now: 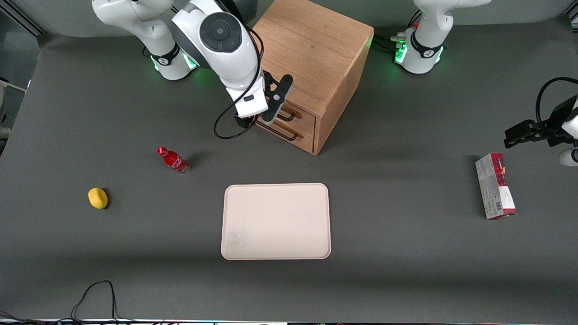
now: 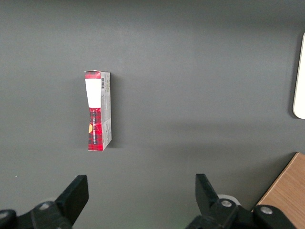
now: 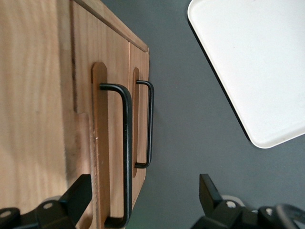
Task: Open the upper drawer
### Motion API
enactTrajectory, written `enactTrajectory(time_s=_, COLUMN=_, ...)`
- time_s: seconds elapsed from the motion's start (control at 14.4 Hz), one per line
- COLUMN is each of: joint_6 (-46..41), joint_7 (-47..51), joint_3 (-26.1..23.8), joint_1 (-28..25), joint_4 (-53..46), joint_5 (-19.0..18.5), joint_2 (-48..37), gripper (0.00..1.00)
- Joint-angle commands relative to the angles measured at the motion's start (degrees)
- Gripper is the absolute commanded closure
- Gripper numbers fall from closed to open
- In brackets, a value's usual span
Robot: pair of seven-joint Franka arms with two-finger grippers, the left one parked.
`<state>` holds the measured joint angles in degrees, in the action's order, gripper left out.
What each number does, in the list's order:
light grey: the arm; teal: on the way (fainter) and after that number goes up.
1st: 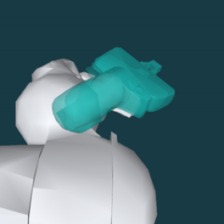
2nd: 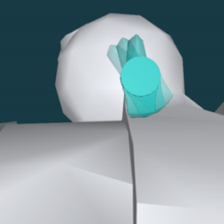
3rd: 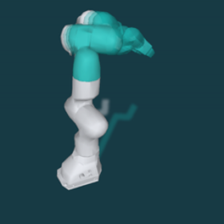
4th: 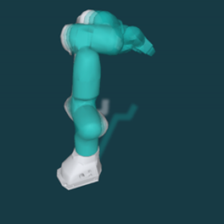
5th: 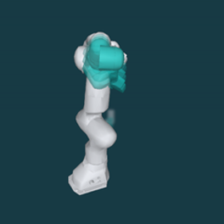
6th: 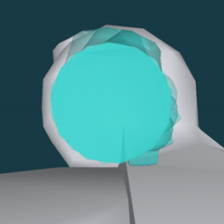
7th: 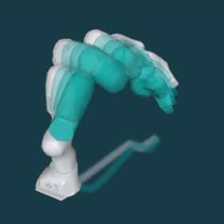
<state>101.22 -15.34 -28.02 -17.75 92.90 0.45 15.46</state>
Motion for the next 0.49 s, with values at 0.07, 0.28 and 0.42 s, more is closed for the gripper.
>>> enactTrajectory(time_s=0.07, joint_6=5.03, joint_7=-1.62, joint_3=0.51, joint_1=-0.35, joint_4=5.09, joint_5=0.52, joint_2=-0.87, gripper=0.0)
enactTrajectory(time_s=0.28, joint_6=5.83, joint_7=-1.71, joint_3=0.51, joint_1=-0.27, joint_4=6.07, joint_5=0.25, joint_2=-0.87, gripper=0.0)
enactTrajectory(time_s=0.42, joint_6=5.91, joint_7=-1.71, joint_3=0.51, joint_1=-0.35, joint_4=6.07, joint_5=0.17, joint_2=-0.87, gripper=0.0)
